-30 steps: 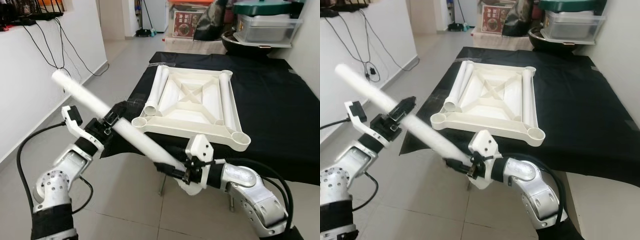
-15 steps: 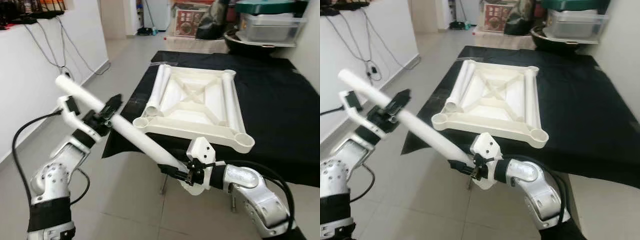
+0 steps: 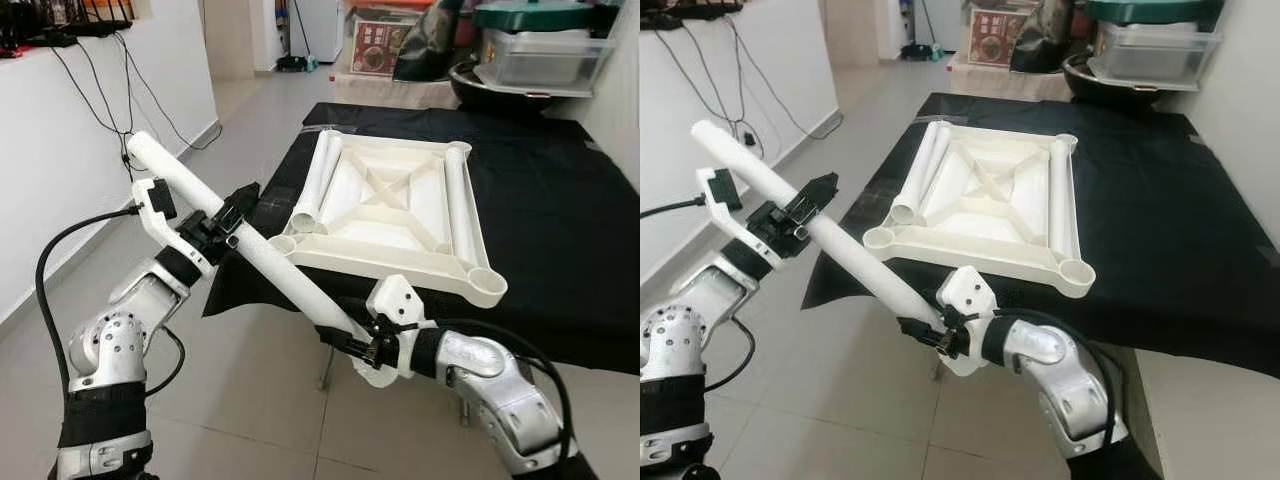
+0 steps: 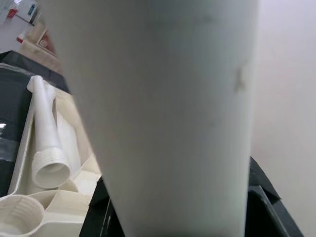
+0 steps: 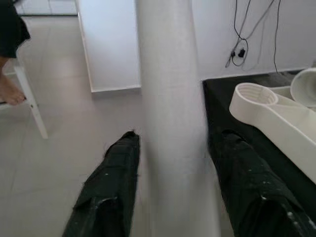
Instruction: Building children table
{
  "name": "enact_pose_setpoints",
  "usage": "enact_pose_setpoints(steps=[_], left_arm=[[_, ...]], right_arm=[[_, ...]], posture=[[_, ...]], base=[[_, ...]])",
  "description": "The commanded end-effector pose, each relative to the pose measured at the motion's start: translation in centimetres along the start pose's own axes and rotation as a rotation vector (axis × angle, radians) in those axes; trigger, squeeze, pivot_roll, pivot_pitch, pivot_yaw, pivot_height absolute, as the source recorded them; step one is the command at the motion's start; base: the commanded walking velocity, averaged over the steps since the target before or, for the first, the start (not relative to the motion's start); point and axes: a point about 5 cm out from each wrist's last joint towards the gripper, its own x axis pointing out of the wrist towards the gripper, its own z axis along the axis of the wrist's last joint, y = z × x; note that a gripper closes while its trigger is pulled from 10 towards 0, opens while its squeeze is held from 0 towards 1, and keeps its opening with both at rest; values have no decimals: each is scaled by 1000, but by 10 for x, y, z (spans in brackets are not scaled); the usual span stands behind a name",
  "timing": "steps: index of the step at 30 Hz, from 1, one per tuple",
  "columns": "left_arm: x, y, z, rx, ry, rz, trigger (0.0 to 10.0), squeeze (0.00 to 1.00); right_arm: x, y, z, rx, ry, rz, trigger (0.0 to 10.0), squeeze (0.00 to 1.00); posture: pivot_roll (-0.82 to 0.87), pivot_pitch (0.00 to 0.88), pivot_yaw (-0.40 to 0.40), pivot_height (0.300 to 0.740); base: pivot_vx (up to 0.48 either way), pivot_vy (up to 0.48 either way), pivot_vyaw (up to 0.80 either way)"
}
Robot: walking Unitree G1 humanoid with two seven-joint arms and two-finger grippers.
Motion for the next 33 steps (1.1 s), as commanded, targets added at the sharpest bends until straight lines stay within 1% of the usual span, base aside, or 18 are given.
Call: enact_pose_setpoints(steps=[1, 2, 3, 5, 8, 11, 14, 15, 16, 17, 18, 19, 20, 21, 23, 24, 25, 33], left_arm=[[-1, 10, 6, 129, 47, 53, 10000, 0], [-1, 10, 6, 129, 47, 53, 10000, 0], [1, 7, 7, 159, 69, 21, 10000, 0], [2, 5, 8, 169, 81, -6, 10000, 0], [7, 4, 10, 196, 132, -70, 10000, 0], [15, -3, 9, 215, 178, -142, 10000, 0], [18, -6, 8, 221, 192, -165, 10000, 0], [25, -17, 6, 229, 226, -243, 10000, 0], [25, -17, 6, 229, 226, -243, 10000, 0], [33, -33, 2, 234, 275, -346, 10000, 0], [33, -33, 2, 234, 275, -346, 10000, 0], [36, -38, 1, 229, 295, -383, 10000, 0], [36, -38, 1, 229, 295, -383, 10000, 0], [37, -43, -1, 228, 314, -417, 10000, 0], [37, -43, -1, 228, 314, -417, 10000, 0], [40, -52, -5, 240, 353, -498, 10000, 0], [42, -55, -7, 243, 366, -524, 10000, 0], [44, -57, -9, 237, 379, -559, 10000, 0]], right_arm=[[-3, -3, 8, 11, -21, 19, 10000, 1000], [-3, -3, 8, 11, -21, 19, 10000, 1000], [-5, -4, 9, 29, -33, 30, 10000, 1000], [-6, -5, 11, 43, -45, 37, 10000, 1000], [-8, -5, 17, 97, -78, 100, 10000, 1000], [-5, -6, 19, 127, -85, 129, 10000, 1000], [-4, -6, 19, 142, -85, 138, 10000, 1000], [1, -5, 20, 170, -87, 161, 10000, 1000], [1, -5, 20, 170, -87, 161, 10000, 1000], [7, -2, 20, 204, -87, 186, 10000, 1000], [7, -2, 20, 204, -87, 186, 10000, 1000], [10, -1, 20, 215, -87, 191, 10000, 1000], [10, -1, 20, 215, -87, 191, 10000, 1000], [13, 1, 19, 223, -87, 193, 10000, 1000], [13, 1, 19, 223, -87, 193, 10000, 1000], [21, 6, 14, 219, -60, 194, 10000, 1000], [23, 7, 11, 212, -44, 195, 10000, 1000], [24, 3, 8, 212, -18, 172, 10000, 1000]], posture=[[-13, 0, -2, 740], [-13, 0, -2, 740], [-13, 0, -2, 740], [-11, 0, -2, 740], [-11, 0, -3, 740], [-9, 0, -4, 740], [-6, 0, -6, 740], [-2, 0, -7, 740], [-2, 0, -7, 740], [-4, 0, -4, 740], [-4, 0, -4, 740], [-4, 0, -3, 740], [-4, 0, -3, 740], [-10, 0, 2, 740], [-10, 0, 2, 740], [-13, 0, 5, 740], [-14, 0, 12, 740], [-18, 0, 13, 740]], base=[[0, 0, 0], [0, 0, 0], [0, 0, 0], [0, 0, 0], [0, 0, 0], [0, 0, 0], [0, 0, 0], [0, 0, 0], [0, 0, 0], [0, 0, 0], [0, 0, 0], [0, 0, 0], [0, 0, 0], [0, 0, 0], [0, 0, 0], [0, 0, 0], [0, 0, 0], [0, 0, 0]])
